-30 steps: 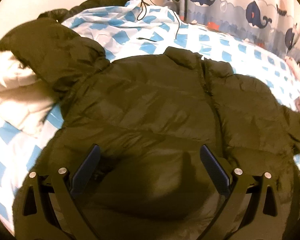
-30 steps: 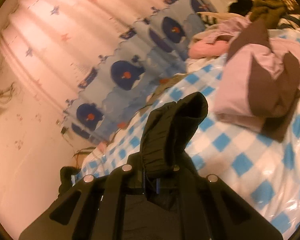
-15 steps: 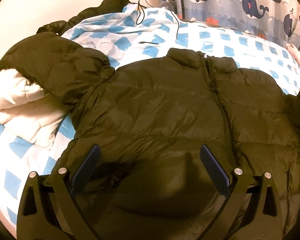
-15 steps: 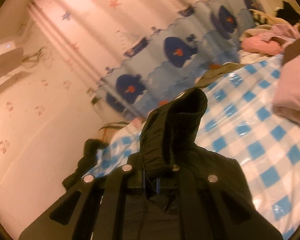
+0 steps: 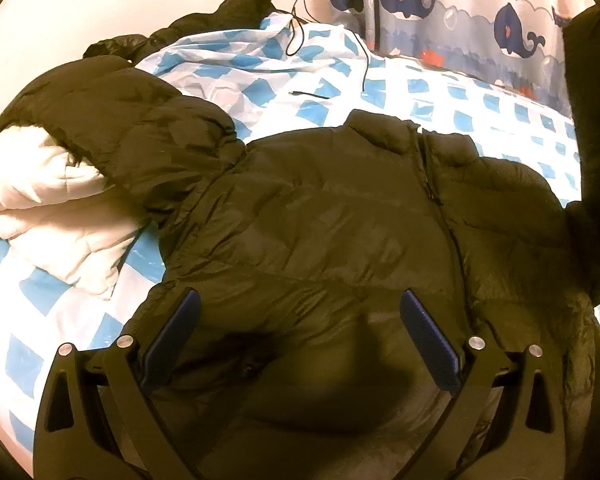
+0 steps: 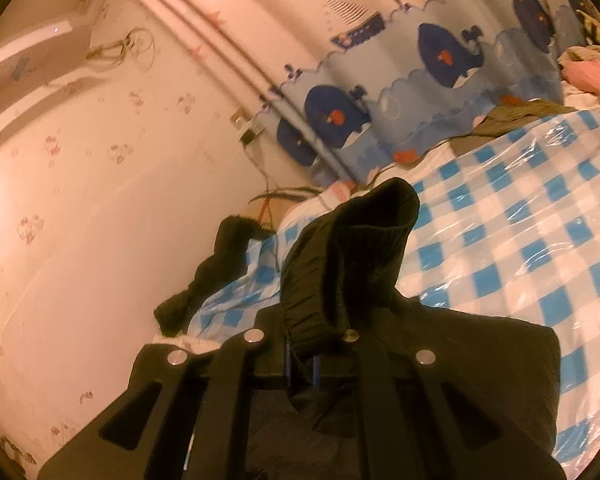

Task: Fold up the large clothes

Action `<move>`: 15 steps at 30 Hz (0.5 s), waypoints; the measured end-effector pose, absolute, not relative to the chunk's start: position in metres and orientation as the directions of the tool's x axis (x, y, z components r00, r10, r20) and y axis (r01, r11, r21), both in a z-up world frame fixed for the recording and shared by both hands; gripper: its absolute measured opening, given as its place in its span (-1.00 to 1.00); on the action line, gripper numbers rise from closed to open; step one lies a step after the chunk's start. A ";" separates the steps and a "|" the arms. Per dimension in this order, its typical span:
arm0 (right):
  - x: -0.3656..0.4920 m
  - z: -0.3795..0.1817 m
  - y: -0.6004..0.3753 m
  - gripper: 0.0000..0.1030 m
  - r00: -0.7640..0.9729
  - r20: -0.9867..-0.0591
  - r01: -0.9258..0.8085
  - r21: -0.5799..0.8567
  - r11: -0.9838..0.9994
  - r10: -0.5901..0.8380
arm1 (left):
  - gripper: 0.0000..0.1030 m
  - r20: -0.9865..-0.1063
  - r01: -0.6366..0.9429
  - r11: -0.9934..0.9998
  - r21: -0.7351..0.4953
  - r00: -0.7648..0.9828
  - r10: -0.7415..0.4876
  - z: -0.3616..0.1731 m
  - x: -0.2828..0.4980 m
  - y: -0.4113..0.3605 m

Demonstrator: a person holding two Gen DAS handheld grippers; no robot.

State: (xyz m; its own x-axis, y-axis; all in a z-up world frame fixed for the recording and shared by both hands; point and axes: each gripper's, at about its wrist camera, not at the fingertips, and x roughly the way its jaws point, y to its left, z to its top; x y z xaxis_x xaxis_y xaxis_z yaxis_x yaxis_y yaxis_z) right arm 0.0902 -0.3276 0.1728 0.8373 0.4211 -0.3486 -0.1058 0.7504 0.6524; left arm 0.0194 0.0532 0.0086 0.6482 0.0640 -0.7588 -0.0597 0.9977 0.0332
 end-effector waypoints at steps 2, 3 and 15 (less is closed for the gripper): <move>0.093 0.169 -0.318 -0.85 0.829 -0.353 -0.114 0.654 0.748 0.434 | 0.87 -0.758 -0.063 0.998 0.029 0.650 0.063 0.010 0.019 0.055; 0.095 0.167 -0.312 -0.85 0.823 -0.356 -0.119 0.655 0.746 0.443 | 0.87 -0.757 -0.065 0.998 0.027 0.651 0.063 0.011 0.019 0.056; 0.108 0.145 -0.283 -0.85 0.794 -0.362 -0.134 0.679 0.722 0.488 | 0.87 -0.739 -0.072 0.997 0.006 0.672 0.053 0.018 0.015 0.063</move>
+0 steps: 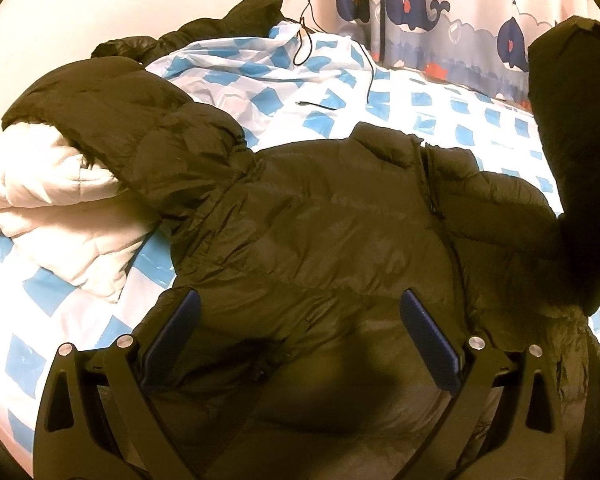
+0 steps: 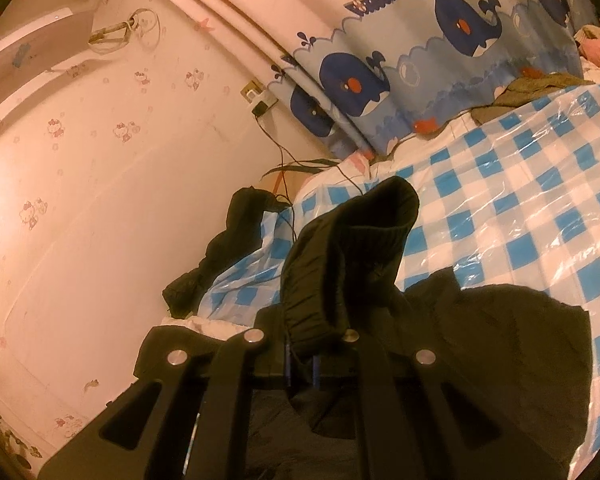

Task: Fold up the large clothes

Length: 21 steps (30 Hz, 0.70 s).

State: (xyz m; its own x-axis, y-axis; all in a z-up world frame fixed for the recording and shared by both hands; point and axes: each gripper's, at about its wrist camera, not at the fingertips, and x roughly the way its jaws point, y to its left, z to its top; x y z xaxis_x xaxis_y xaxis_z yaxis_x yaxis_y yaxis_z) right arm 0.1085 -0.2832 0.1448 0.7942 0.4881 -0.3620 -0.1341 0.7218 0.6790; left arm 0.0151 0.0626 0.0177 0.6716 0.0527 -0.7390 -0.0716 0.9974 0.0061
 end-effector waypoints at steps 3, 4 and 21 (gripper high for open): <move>0.111 0.138 -0.277 -0.85 0.788 -0.365 -0.136 0.684 0.717 0.497 | 0.87 -0.732 -0.071 0.997 -0.008 0.680 0.042 0.020 0.014 0.065; 0.111 0.137 -0.276 -0.85 0.786 -0.365 -0.136 0.685 0.716 0.499 | 0.87 -0.729 -0.069 0.998 -0.014 0.684 0.037 0.021 0.014 0.065; 0.131 0.096 -0.242 -0.85 0.742 -0.396 -0.140 0.697 0.703 0.540 | 0.87 -0.673 -0.039 0.995 -0.092 0.739 -0.033 0.035 0.002 0.069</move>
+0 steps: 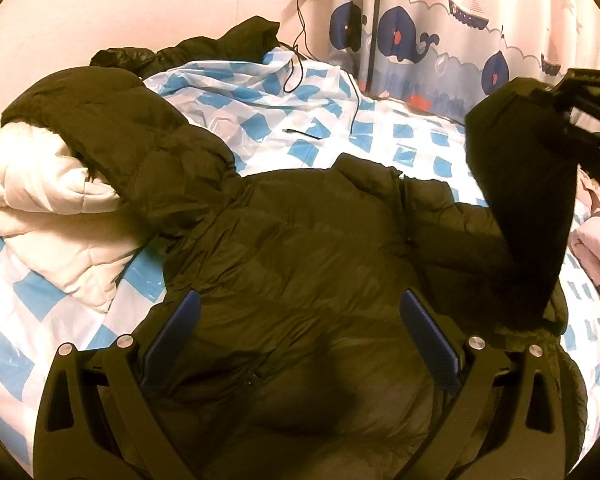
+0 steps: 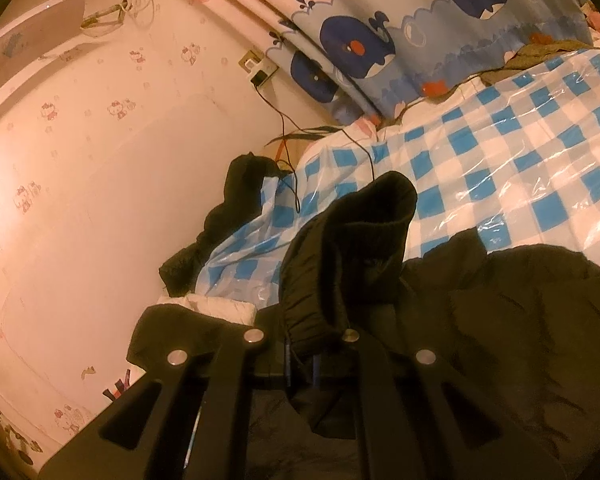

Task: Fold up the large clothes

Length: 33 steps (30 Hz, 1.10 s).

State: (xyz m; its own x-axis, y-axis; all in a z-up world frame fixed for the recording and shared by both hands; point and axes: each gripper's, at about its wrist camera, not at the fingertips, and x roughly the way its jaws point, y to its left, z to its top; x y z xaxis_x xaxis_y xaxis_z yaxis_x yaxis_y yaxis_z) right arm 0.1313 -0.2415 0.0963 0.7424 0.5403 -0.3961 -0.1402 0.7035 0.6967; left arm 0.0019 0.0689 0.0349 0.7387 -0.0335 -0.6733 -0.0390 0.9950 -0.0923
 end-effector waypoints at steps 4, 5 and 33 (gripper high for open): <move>0.136 0.086 -0.230 -0.85 0.732 -0.405 -0.141 0.698 0.703 0.548 | 0.87 -0.675 -0.043 0.995 -0.093 0.737 -0.032 0.035 0.002 0.069; 0.137 0.083 -0.226 -0.85 0.730 -0.410 -0.140 0.693 0.707 0.547 | 0.87 -0.676 -0.047 0.994 -0.096 0.736 -0.031 0.035 0.002 0.070; 0.169 -0.027 -0.099 -0.79 0.577 -0.705 -0.170 0.389 0.905 0.412 | 0.87 -0.696 -0.094 0.981 -0.168 0.716 -0.051 0.029 0.008 0.095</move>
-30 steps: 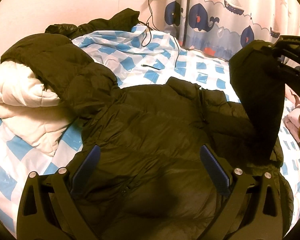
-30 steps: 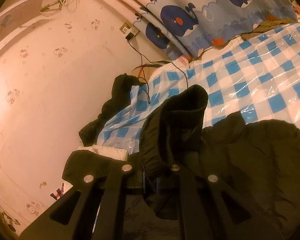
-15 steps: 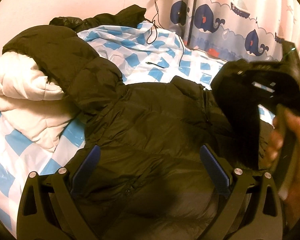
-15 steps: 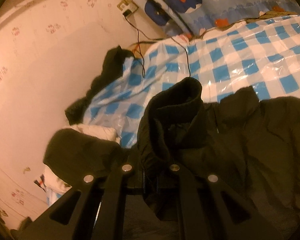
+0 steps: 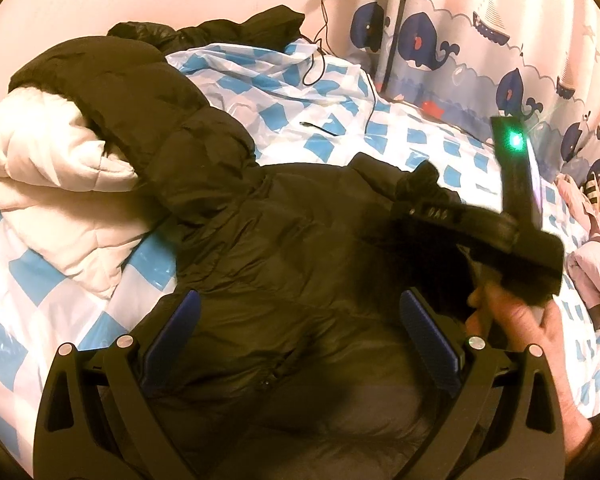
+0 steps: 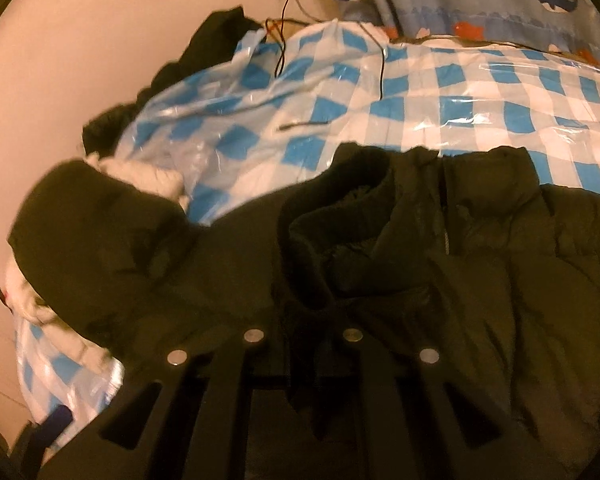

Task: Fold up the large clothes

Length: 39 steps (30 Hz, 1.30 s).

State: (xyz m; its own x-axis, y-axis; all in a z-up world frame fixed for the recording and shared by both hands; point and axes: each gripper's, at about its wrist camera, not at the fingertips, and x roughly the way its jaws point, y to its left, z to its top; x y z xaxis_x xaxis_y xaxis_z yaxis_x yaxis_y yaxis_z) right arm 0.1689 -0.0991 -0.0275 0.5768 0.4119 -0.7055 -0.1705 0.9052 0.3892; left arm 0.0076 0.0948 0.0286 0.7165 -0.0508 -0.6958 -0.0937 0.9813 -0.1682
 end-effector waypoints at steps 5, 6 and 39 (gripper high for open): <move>0.172 -0.039 -0.088 -0.79 0.552 -0.738 -0.176 0.353 0.919 0.389 | 0.87 -0.698 -0.103 0.979 -0.177 0.714 -0.051 0.027 0.009 0.100; 0.173 -0.042 -0.086 -0.78 0.542 -0.745 -0.177 0.350 0.920 0.388 | 0.87 -0.699 -0.105 0.978 -0.181 0.713 -0.052 0.027 0.010 0.101; 0.211 -0.080 -0.075 0.52 0.344 -0.718 -0.102 0.612 0.784 0.605 | 0.87 -0.697 -0.333 0.898 -0.289 0.716 0.041 0.019 0.015 0.180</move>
State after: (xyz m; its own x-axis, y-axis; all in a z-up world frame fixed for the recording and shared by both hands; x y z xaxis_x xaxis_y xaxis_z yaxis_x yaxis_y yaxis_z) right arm 0.2110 -0.0748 -0.0804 0.3439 0.6054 -0.7178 -0.1020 0.7840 0.6123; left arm 0.0148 0.1804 0.0191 0.7156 0.0411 -0.6973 -0.3330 0.8976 -0.2888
